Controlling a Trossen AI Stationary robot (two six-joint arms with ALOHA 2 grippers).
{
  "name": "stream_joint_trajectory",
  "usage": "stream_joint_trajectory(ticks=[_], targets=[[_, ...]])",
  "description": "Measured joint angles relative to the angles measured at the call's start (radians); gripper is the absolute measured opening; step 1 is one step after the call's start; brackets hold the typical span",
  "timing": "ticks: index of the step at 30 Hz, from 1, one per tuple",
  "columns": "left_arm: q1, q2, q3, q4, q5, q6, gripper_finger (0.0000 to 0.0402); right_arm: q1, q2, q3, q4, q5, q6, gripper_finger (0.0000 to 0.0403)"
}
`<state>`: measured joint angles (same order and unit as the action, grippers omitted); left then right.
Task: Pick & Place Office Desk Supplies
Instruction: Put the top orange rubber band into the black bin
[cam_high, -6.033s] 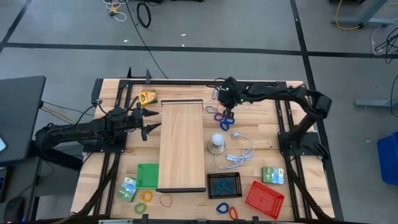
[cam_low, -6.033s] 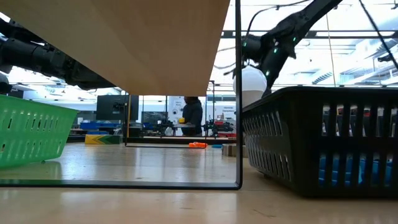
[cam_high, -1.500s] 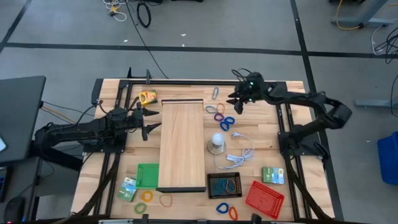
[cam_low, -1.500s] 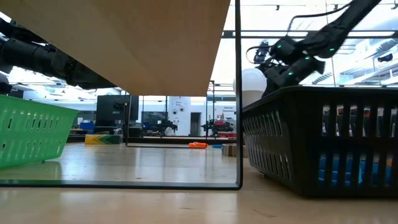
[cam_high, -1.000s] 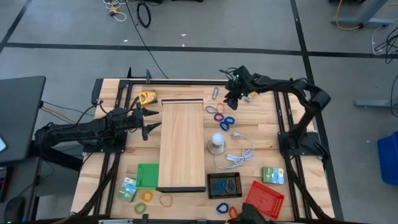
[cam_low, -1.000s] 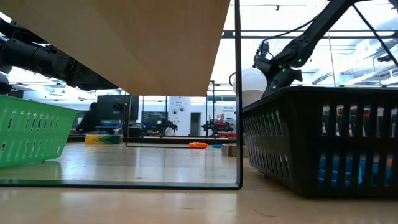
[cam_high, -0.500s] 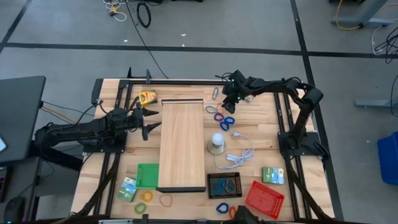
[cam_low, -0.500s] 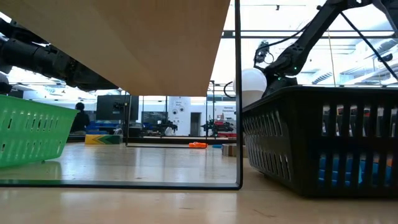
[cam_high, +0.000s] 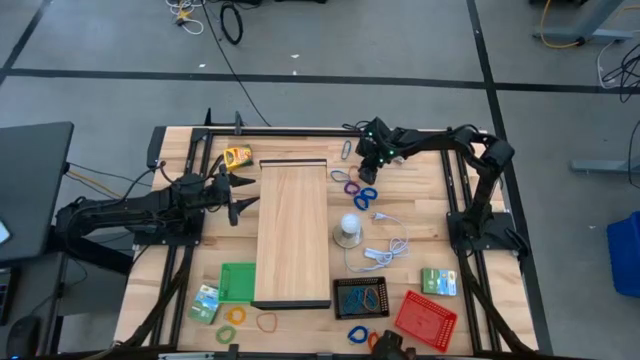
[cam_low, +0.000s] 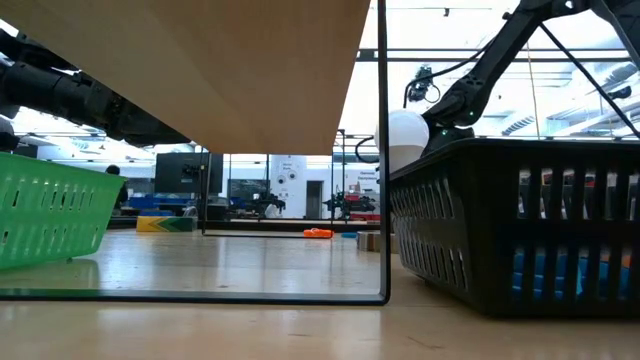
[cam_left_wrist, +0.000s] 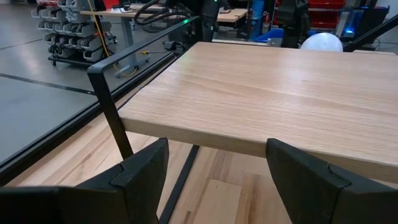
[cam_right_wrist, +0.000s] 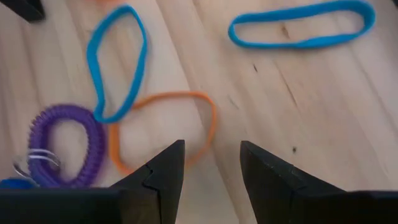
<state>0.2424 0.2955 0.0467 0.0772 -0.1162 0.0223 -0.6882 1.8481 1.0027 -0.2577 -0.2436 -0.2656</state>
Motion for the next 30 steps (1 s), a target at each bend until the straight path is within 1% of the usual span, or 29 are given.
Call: stream_joint_trajectory(ticks=[5, 8, 11, 15, 16, 22, 27, 30], targets=[[0.0, 0.0, 0.0, 0.0, 0.0, 0.0, 0.0273, 0.027, 0.0, 0.0, -0.01, 0.0, -0.01, 0.0159], [0.0, 0.0, 0.0, 0.0, 0.0, 0.0, 0.0273, 0.047, 0.0, 0.0, -0.018, 0.0, -0.019, 0.0142], [0.0, 0.0, 0.0, 0.0, 0.0, 0.0, 0.0273, 0.071, 0.0, 0.0, -0.026, 0.019, -0.026, 0.0104], [0.0, 0.0, 0.0, 0.0, 0.0, 0.0, 0.0273, 0.098, -0.002, 0.0, -0.032, 0.06, -0.045, 0.0024], [0.0, 0.0, 0.0, -0.001, 0.0, 0.0, 0.0273, 0.101, -0.002, 0.0, -0.031, 0.069, -0.047, 0.0013], [0.0, 0.0, 0.0, -0.006, 0.0, -0.005, 0.0273, 0.107, -0.005, 0.0, -0.034, 0.097, -0.038, 0.0004], [0.0, 0.0, 0.0, -0.007, 0.001, -0.005, 0.0273, 0.107, -0.019, 0.0, -0.037, 0.144, -0.031, 0.0002], [0.0, 0.0, 0.0, -0.007, 0.001, -0.005, 0.0273, 0.107, -0.041, 0.0, -0.032, 0.191, -0.027, 0.0002]])
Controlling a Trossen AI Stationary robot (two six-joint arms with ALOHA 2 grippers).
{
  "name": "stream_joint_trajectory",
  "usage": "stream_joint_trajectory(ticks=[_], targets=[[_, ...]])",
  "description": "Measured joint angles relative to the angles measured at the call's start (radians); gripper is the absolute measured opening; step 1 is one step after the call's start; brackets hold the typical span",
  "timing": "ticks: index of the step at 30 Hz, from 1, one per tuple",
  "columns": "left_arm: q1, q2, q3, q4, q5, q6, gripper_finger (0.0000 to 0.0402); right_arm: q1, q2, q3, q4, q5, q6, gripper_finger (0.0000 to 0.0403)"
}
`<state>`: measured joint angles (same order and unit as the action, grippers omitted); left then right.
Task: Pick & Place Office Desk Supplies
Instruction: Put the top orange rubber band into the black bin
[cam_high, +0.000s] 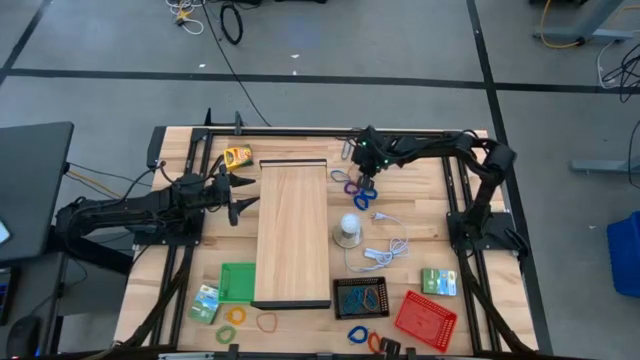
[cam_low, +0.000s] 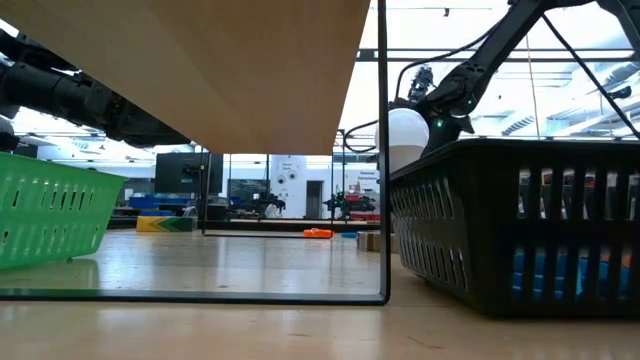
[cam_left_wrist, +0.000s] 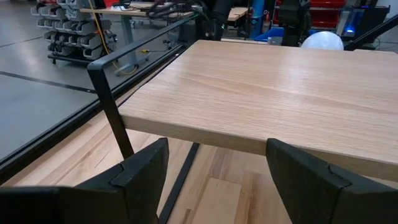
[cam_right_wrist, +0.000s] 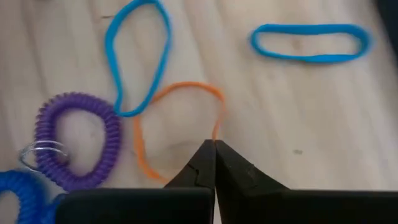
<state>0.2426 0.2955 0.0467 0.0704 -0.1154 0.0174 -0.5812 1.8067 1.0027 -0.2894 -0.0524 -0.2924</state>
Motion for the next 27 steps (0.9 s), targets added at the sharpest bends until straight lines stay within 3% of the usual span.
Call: stream_joint_trajectory(ticks=[8, 19, 27], targets=[[0.0, 0.0, 0.0, 0.0, 0.0, 0.0, 0.0273, 0.003, -0.09, 0.0, -0.022, 0.092, 0.025, 0.0001], [0.0, 0.0, 0.0, 0.0, 0.0, 0.007, 0.0273, 0.058, -0.284, -0.001, -0.156, 0.307, 0.057, 0.0], [0.0, 0.0, 0.0, 0.0, 0.0, 0.02, 0.0273, 0.176, -0.466, -0.001, -0.277, 0.295, 0.139, 0.0]])
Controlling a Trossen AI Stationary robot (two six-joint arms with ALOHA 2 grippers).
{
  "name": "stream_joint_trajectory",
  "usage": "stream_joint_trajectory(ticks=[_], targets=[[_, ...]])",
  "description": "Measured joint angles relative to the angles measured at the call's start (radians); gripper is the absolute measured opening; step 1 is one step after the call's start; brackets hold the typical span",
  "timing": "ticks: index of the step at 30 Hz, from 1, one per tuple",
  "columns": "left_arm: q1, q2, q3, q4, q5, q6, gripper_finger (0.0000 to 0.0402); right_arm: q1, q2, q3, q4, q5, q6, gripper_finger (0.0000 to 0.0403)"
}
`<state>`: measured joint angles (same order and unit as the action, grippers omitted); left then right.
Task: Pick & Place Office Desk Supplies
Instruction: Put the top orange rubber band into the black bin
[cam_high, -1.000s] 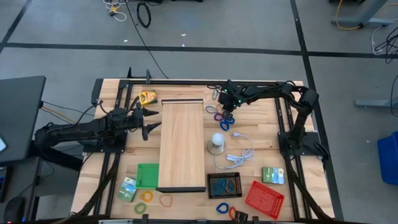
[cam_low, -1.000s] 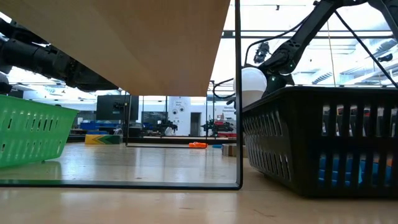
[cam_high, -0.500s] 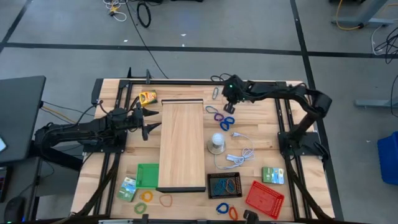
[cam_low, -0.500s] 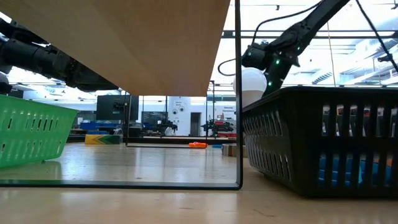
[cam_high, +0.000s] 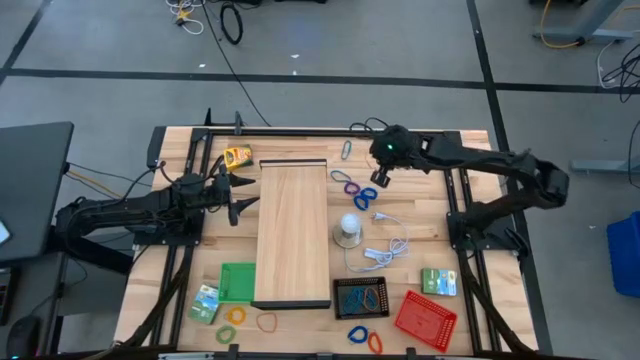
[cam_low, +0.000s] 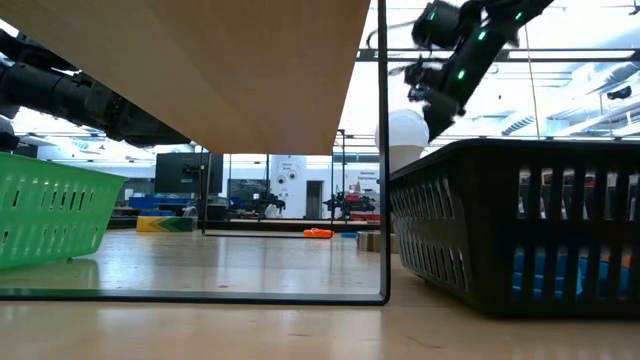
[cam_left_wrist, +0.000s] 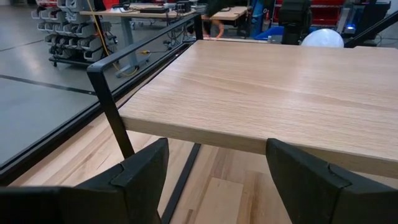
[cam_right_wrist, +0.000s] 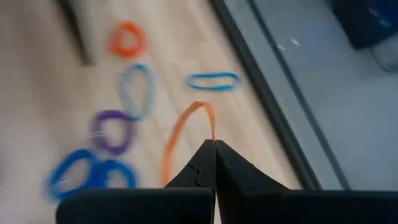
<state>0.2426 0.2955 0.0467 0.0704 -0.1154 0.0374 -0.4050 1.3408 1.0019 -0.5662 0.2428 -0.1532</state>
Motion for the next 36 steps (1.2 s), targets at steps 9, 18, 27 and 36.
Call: stream_joint_trajectory(ticks=[9, 18, 27, 36], targets=[[0.0, 0.0, 0.0, 0.0, 0.004, 0.005, 0.0273, 0.256, -0.077, 0.0, -0.042, -0.174, 0.108, 0.0], [0.0, 0.0, 0.0, 0.0, 0.004, -0.008, 0.0273, 0.483, -0.077, 0.0, -0.188, -0.127, 0.293, 0.0], [0.0, 0.0, 0.0, 0.0, 0.004, -0.025, 0.0273, 0.632, -0.077, 0.0, -0.279, -0.258, 0.468, 0.0], [0.0, 0.0, 0.0, 0.0, 0.004, -0.024, 0.0273, 0.744, -0.077, 0.0, -0.171, -0.322, 0.566, 0.0]])
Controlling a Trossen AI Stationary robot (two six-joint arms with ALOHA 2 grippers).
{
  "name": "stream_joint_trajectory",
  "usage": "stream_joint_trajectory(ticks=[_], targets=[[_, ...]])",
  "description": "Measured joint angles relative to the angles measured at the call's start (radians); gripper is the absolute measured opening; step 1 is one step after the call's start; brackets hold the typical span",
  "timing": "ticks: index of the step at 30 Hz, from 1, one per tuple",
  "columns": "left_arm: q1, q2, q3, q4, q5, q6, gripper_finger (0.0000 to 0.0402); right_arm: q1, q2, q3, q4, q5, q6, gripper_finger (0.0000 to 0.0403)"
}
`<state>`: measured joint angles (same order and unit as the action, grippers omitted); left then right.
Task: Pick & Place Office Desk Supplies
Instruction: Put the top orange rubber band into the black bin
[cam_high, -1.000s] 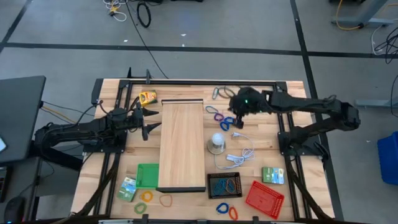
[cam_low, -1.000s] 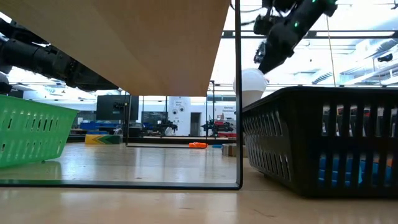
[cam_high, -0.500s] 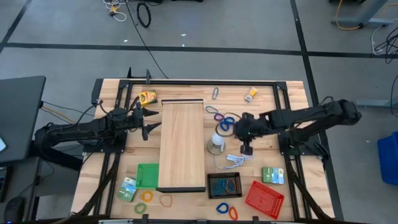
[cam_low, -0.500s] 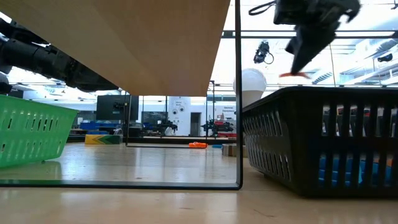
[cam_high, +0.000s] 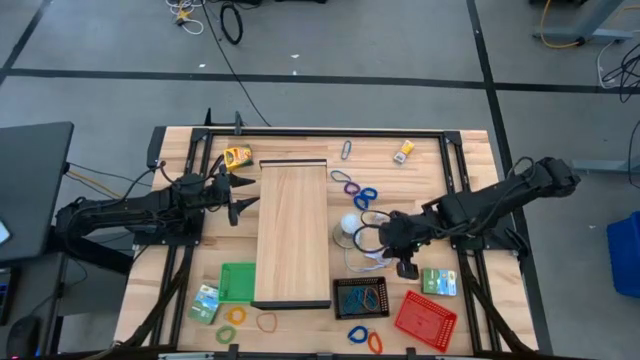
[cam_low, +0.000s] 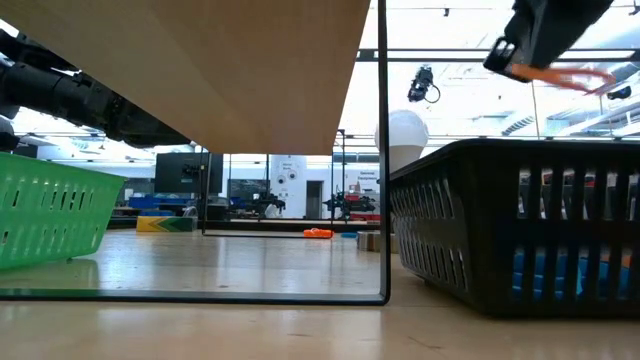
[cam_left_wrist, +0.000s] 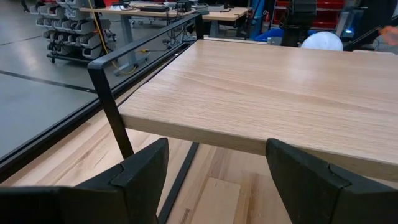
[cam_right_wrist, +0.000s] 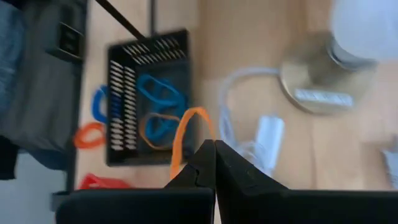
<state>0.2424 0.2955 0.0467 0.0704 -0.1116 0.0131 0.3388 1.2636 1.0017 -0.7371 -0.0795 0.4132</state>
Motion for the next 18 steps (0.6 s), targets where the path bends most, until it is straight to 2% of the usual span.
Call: stream_joint_trajectory(ticks=[4, 11, 18], targets=[[0.0, 0.0, 0.0, 0.0, 0.0, 0.001, 0.0273, 0.031, 0.001, -0.04, 0.164, -0.006, 0.001, 0.0], [0.0, 0.0, 0.0, -0.005, 0.0, 0.002, 0.0273, 0.052, 0.068, -0.18, 0.499, -0.089, 0.059, 0.0], [0.0, 0.0, 0.0, -0.034, 0.0, -0.002, 0.0273, 0.09, 0.207, -0.205, 0.596, -0.112, 0.115, 0.0]])
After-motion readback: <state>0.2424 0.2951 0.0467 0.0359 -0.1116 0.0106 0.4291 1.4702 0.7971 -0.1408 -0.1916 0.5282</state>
